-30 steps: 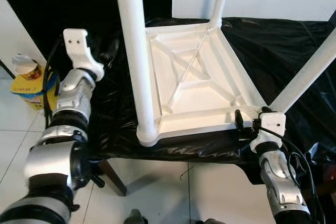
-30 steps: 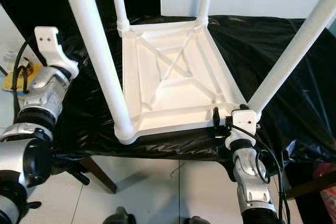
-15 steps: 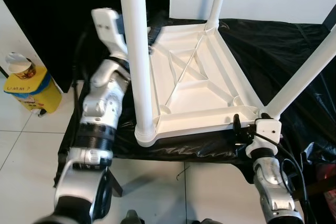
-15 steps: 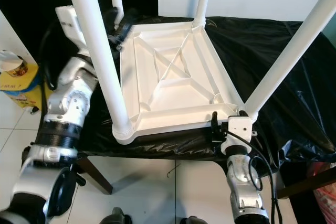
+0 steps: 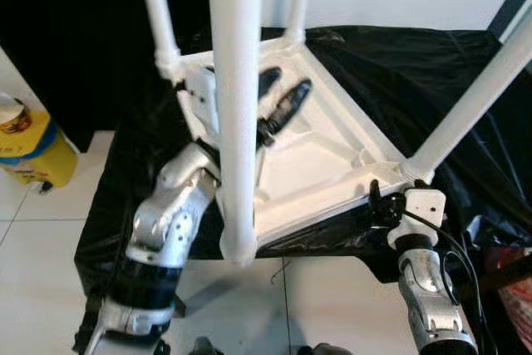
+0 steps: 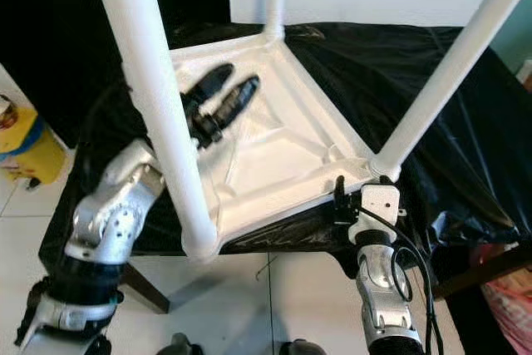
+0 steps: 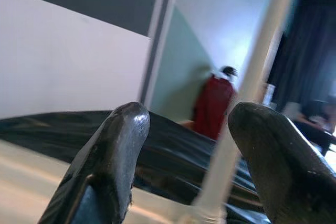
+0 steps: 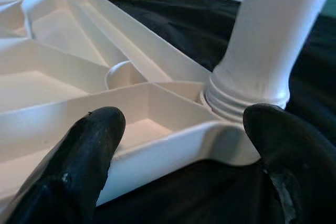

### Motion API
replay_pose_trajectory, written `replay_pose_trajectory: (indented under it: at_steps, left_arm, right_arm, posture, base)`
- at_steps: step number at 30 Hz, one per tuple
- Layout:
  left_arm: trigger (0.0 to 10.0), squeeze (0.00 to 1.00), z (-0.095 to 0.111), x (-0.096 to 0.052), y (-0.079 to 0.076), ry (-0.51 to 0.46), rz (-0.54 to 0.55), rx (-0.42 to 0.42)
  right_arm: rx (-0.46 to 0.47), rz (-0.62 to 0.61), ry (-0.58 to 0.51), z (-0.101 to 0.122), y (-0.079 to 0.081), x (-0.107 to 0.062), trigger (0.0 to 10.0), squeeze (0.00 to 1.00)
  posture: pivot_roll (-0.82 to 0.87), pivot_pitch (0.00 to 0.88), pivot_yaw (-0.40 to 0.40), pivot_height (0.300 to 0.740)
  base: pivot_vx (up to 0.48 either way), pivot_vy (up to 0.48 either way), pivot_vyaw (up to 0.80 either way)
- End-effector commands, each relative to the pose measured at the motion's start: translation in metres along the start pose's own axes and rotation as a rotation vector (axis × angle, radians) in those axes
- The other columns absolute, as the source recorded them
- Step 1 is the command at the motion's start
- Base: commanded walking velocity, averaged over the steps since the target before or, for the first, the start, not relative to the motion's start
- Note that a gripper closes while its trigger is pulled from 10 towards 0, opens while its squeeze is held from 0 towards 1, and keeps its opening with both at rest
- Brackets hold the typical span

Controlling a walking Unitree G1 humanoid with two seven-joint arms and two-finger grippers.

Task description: Building children table

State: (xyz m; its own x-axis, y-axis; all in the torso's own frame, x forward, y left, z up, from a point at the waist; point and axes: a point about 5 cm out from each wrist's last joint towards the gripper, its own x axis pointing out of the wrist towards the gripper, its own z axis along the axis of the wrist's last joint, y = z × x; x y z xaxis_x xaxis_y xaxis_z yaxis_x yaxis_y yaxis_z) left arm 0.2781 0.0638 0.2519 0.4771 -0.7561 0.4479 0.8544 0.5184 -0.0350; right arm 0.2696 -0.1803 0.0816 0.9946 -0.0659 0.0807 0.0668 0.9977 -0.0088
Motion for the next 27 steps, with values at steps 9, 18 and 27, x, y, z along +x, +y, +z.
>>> replay_pose_trajectory:
  at_steps: [9, 18, 27]
  left_arm:
    - [10.0, 0.0, -0.005, 0.0, -0.034, 0.043, -0.054, -0.048]
    - [10.0, 0.0, -0.006, 0.012, -0.044, 0.037, -0.04, -0.068]
    - [10.0, 0.0, -0.006, 0.028, -0.049, 0.033, -0.052, -0.057]
  right_arm:
    - [0.292, 0.262, 0.174, -0.031, 0.048, 0.005, 10.0, 0.0]
    - [0.339, 0.416, 0.179, -0.017, 0.067, 0.046, 10.0, 0.0]
    - [0.35, 0.435, 0.179, -0.008, 0.074, 0.067, 10.0, 0.0]
  posture:
    - [0.09, 0.132, 0.006, 0.74]
    - [0.12, 0.128, 0.033, 0.74]
    - [0.12, 0.131, 0.045, 0.74]
  base:
    - [0.0, 0.0, 0.0]
    - [0.0, 0.0, 0.0]
    - [0.0, 0.0, 0.0]
